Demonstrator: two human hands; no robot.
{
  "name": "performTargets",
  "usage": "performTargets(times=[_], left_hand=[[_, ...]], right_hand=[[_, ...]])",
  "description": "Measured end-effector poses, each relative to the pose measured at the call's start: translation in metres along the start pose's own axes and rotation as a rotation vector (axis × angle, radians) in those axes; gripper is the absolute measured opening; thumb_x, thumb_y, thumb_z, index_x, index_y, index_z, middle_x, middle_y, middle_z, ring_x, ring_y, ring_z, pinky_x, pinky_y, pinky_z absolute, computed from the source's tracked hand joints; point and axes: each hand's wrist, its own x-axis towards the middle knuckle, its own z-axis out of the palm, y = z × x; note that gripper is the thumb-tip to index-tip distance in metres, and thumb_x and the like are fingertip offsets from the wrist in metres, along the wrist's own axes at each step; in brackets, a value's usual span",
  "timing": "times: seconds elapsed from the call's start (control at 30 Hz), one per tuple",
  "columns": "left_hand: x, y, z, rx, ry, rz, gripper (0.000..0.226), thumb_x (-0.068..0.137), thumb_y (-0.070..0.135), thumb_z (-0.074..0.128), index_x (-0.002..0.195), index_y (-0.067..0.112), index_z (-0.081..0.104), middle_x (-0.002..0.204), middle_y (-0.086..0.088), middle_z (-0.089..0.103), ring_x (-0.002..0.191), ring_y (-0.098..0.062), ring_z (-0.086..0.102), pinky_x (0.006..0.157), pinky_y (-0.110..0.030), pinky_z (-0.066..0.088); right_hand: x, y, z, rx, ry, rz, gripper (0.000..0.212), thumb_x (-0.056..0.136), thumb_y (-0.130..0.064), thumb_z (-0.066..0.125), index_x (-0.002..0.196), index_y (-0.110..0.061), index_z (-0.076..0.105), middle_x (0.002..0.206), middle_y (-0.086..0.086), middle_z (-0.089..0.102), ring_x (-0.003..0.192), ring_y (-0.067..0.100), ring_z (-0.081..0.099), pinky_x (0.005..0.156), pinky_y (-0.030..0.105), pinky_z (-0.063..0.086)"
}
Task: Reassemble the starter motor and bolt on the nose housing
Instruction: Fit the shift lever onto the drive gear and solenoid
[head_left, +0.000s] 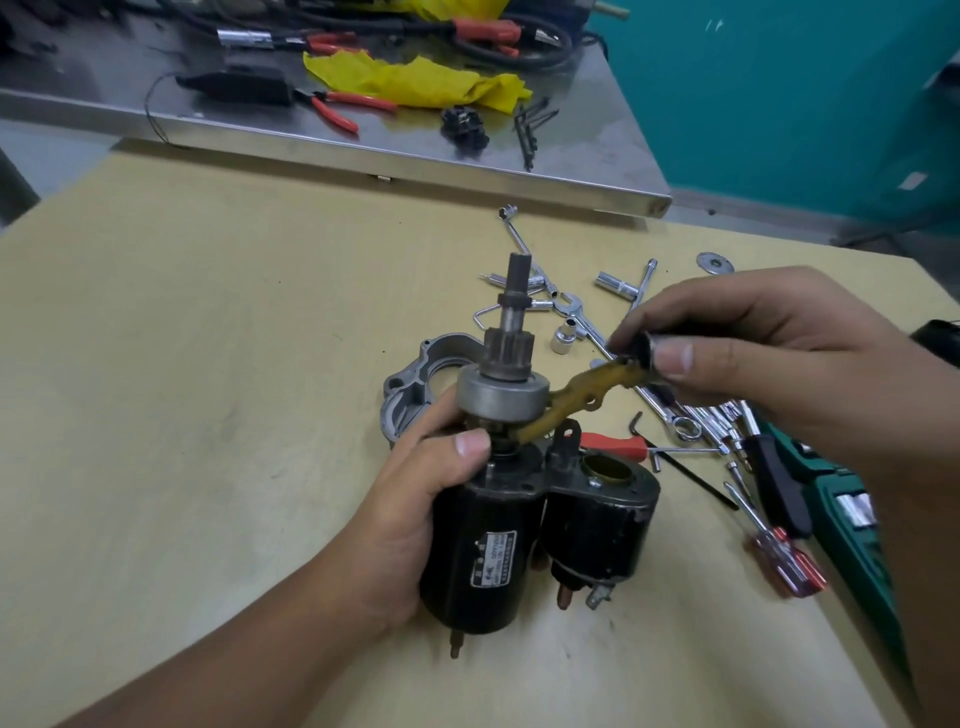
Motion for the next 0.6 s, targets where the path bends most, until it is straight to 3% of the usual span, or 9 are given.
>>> performTargets(times=[0.1, 0.23, 0.33, 0.4, 0.47, 0.53, 0.6], left_hand=[[0.001, 0.000, -0.002, -0.012, 0.027, -0.005, 0.053, 0.078, 0.037, 0.075, 0.126, 0.017, 0.069, 0.110, -0.015, 0.072, 0.096, -0.034, 0.069, 0.077, -0.048, 0.058], [0.004, 0.002, -0.002, -0.062, 0.047, -0.056, 0.068, 0.075, 0.044, 0.081, 0.131, 0.012, 0.062, 0.116, -0.019, 0.067, 0.101, -0.040, 0.063, 0.083, -0.053, 0.052], [0.006, 0.002, -0.003, -0.059, 0.029, -0.064, 0.067, 0.075, 0.048, 0.081, 0.129, 0.013, 0.062, 0.113, -0.015, 0.069, 0.098, -0.035, 0.067, 0.081, -0.051, 0.055], [0.006, 0.002, -0.006, -0.076, 0.011, -0.070, 0.063, 0.074, 0.048, 0.082, 0.124, 0.013, 0.064, 0.108, -0.013, 0.071, 0.095, -0.033, 0.069, 0.078, -0.049, 0.057], [0.005, 0.001, -0.008, -0.121, 0.004, -0.072, 0.061, 0.071, 0.046, 0.083, 0.120, 0.013, 0.066, 0.106, -0.013, 0.072, 0.093, -0.032, 0.070, 0.076, -0.047, 0.057], [0.005, 0.001, -0.010, -0.155, -0.009, -0.041, 0.056, 0.071, 0.042, 0.083, 0.116, 0.012, 0.069, 0.104, -0.012, 0.073, 0.091, -0.031, 0.071, 0.074, -0.045, 0.058], [0.007, 0.001, -0.012, -0.140, -0.016, 0.007, 0.056, 0.068, 0.040, 0.084, 0.112, 0.009, 0.071, 0.101, -0.013, 0.073, 0.089, -0.033, 0.071, 0.074, -0.045, 0.058]], right_hand=[[0.004, -0.002, 0.006, 0.025, 0.004, -0.003, 0.019, 0.081, -0.033, 0.077, 0.098, -0.026, 0.080, 0.087, 0.007, 0.074, 0.075, 0.011, 0.066, 0.065, 0.021, 0.053], [0.008, -0.004, 0.011, -0.036, -0.056, 0.024, 0.021, 0.077, -0.032, 0.077, 0.097, -0.024, 0.078, 0.075, 0.006, 0.070, 0.067, 0.014, 0.063, 0.058, 0.024, 0.050], [0.010, -0.007, 0.007, -0.161, -0.038, -0.001, 0.021, 0.079, -0.040, 0.078, 0.097, -0.030, 0.077, 0.074, 0.000, 0.070, 0.065, 0.020, 0.063, 0.055, 0.031, 0.052], [0.008, -0.009, -0.006, -0.195, 0.028, -0.054, 0.023, 0.080, -0.044, 0.074, 0.098, -0.029, 0.077, 0.077, 0.004, 0.072, 0.068, 0.028, 0.065, 0.057, 0.033, 0.055], [0.002, -0.008, -0.029, -0.114, 0.149, -0.084, 0.028, 0.079, -0.048, 0.077, 0.096, -0.026, 0.077, 0.078, 0.012, 0.070, 0.068, 0.024, 0.066, 0.063, 0.025, 0.055], [-0.007, -0.002, -0.048, -0.004, 0.252, -0.038, 0.041, 0.073, -0.058, 0.080, 0.095, -0.023, 0.077, 0.079, 0.023, 0.064, 0.070, 0.029, 0.064, 0.067, 0.030, 0.053], [-0.016, 0.016, -0.048, 0.131, 0.329, 0.032, 0.045, 0.068, -0.057, 0.083, 0.094, -0.021, 0.077, 0.076, 0.024, 0.063, 0.069, 0.026, 0.066, 0.061, 0.025, 0.052]])
